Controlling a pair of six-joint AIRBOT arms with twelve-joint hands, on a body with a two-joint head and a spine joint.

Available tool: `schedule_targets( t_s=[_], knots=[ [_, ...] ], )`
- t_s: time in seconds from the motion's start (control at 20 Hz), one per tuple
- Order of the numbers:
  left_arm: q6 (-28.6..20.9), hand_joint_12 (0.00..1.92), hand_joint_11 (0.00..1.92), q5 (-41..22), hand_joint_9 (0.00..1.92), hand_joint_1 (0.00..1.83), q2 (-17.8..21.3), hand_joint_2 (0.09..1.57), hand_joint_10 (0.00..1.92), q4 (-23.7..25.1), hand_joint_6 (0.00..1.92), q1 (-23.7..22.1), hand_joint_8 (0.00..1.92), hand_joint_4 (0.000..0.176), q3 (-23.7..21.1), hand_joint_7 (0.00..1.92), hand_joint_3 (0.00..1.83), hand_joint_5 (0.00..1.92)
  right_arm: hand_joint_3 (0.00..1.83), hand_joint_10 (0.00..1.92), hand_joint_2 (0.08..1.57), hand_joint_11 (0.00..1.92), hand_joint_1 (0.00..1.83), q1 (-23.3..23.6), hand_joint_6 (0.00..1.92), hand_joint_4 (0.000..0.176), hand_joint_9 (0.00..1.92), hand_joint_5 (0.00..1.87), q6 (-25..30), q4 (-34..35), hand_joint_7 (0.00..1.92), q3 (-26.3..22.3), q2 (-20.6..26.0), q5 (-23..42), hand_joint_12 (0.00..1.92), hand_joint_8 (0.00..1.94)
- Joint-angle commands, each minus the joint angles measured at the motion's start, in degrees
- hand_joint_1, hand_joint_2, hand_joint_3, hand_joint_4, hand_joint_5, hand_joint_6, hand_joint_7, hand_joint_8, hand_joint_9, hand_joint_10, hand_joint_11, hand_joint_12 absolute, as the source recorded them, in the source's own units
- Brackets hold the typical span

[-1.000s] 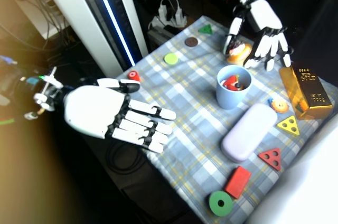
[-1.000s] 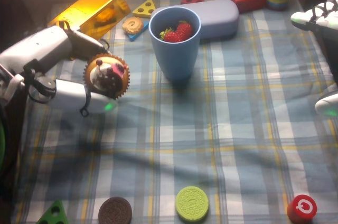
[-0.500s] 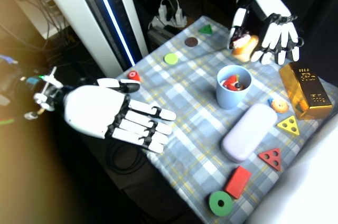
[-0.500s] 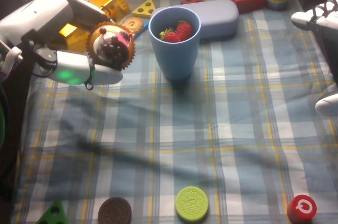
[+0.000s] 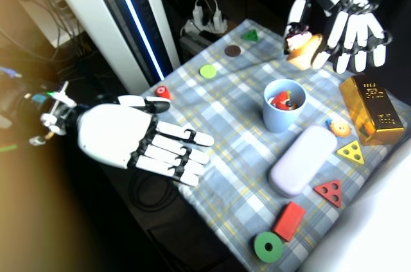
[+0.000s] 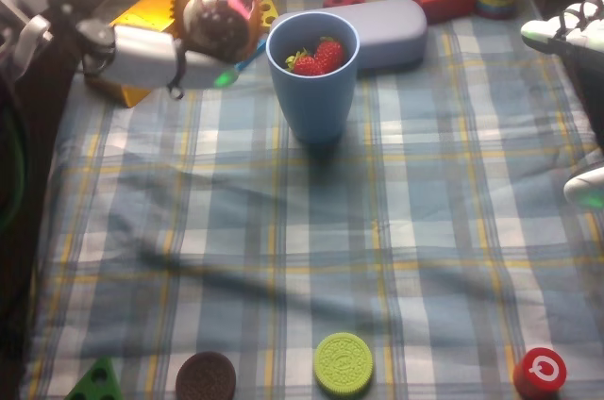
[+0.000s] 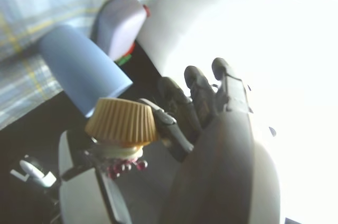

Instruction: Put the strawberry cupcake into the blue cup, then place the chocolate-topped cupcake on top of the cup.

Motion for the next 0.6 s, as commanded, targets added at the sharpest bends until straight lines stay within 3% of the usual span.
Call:
schedule_targets(
  t_s=[0.0, 0.1, 0.15, 0.2, 0.25, 0.3, 0.35, 0.4, 0.45, 0.5, 0.55],
  knots=[
    [-0.3, 0.25, 0.1, -5.1, 0.48, 1.18, -0.6, 1.03, 0.0, 1.5, 0.65, -1.7, 0.01, 0.0, 0.4, 0.92, 0.0, 1.17, 0.0, 0.0, 0.89, 0.0, 0.14, 0.4, 0.0, 0.064, 0.14, 0.0, 0.4, 1.2, 0.16, 0.3, 0.0, 6.5, 0.44, 0.0],
    [-0.3, 0.24, 0.14, -4.6, 0.51, 1.14, -1.3, 1.04, 0.0, 2.3, 0.68, -3.0, 0.0, 0.004, 0.9, 0.93, 0.0, 1.15, 0.0, 0.0, 0.87, 0.0, 0.14, 0.3, 0.0, 0.086, 0.12, 0.0, 0.4, 1.2, 0.14, 0.3, -0.1, 6.5, 0.44, 0.0],
    [-0.3, 0.23, 0.13, -4.7, 0.5, 1.11, -1.6, 1.04, 0.0, 2.4, 0.7, -3.4, 0.0, 0.068, 1.1, 0.94, 0.0, 1.14, 0.0, 0.0, 0.87, 0.0, 0.13, 0.3, 0.0, 0.092, 0.12, 0.0, 0.4, 1.2, 0.13, 0.3, -0.1, 6.5, 0.45, 0.0],
    [-0.3, 0.23, 0.12, -5.0, 0.49, 1.09, -2.0, 1.04, 0.0, 2.4, 0.7, -3.5, 0.0, 0.127, 1.4, 0.93, 0.0, 1.14, 0.0, 0.0, 0.87, 0.0, 0.13, 0.3, 0.0, 0.079, 0.11, 0.0, 0.4, 1.2, 0.12, 0.3, -0.1, 6.5, 0.48, 0.0],
    [-0.3, 0.22, 0.11, -5.4, 0.43, 1.05, -2.6, 1.06, 0.01, 2.2, 0.81, -3.7, 0.0, 0.174, 1.8, 0.78, 0.01, 1.08, 0.0, 0.0, 0.87, 0.0, 0.14, 0.3, 0.0, 0.091, 0.1, 0.0, 0.4, 1.2, 0.1, 0.3, -0.1, 6.5, 0.44, 0.0],
    [-0.3, 0.22, 0.11, -5.4, 0.43, 1.05, -2.7, 1.06, 0.01, 2.2, 0.81, -3.8, 0.0, 0.174, 1.8, 0.78, 0.01, 1.08, 0.0, 0.0, 0.87, 0.0, 0.14, 0.3, 0.0, 0.091, 0.1, 0.0, 0.4, 1.2, 0.1, 0.3, -0.1, 6.5, 0.44, 0.0],
    [-0.3, 0.35, 0.09, -5.3, 0.41, 1.05, -3.2, 1.07, 0.0, 2.2, 0.84, -4.1, 0.0, 0.176, 2.1, 0.66, 0.0, 1.06, 0.0, 0.0, 0.86, 0.0, 0.14, 0.3, 0.0, 0.088, 0.1, 0.0, 0.4, 1.2, 0.11, 0.3, -0.1, 6.5, 0.43, 0.0],
    [-0.3, 0.57, 0.02, -5.2, 0.42, 1.05, -3.6, 1.06, 0.0, 2.3, 0.8, -4.3, 0.0, 0.176, 2.4, 0.63, 0.0, 1.08, 0.0, 0.0, 0.85, 0.0, 0.14, 0.3, 0.0, 0.098, 0.09, 0.0, 0.4, 1.2, 0.1, 0.4, -0.1, 6.5, 0.4, 0.0],
    [-0.3, 0.68, 0.0, -5.3, 0.41, 1.05, -4.0, 1.05, 0.0, 2.4, 0.79, -4.4, 0.01, 0.176, 2.7, 0.61, 0.0, 1.09, 0.0, 0.0, 0.85, 0.0, 0.14, 0.3, 0.0, 0.096, 0.08, 0.0, 0.4, 1.2, 0.09, 0.4, -0.1, 6.5, 0.37, 0.0],
    [-0.3, 0.67, 0.0, -5.4, 0.39, 1.05, -4.5, 1.05, 0.0, 2.5, 0.78, -4.5, 0.0, 0.176, 3.0, 0.6, 0.0, 1.1, 0.0, 0.01, 0.85, 0.0, 0.13, 0.3, 0.0, 0.09, 0.09, 0.0, 0.4, 1.2, 0.11, 0.4, -0.1, 6.5, 0.37, 0.01],
    [-0.3, 0.65, 0.0, -5.4, 0.38, 1.06, -5.0, 1.05, 0.0, 2.6, 0.78, -4.6, 0.0, 0.176, 3.3, 0.6, 0.0, 1.1, 0.0, 0.01, 0.86, 0.0, 0.15, 0.3, 0.0, 0.096, 0.06, 0.0, 0.4, 1.2, 0.09, 0.4, -0.1, 6.6, 0.27, 0.01]
  ],
)
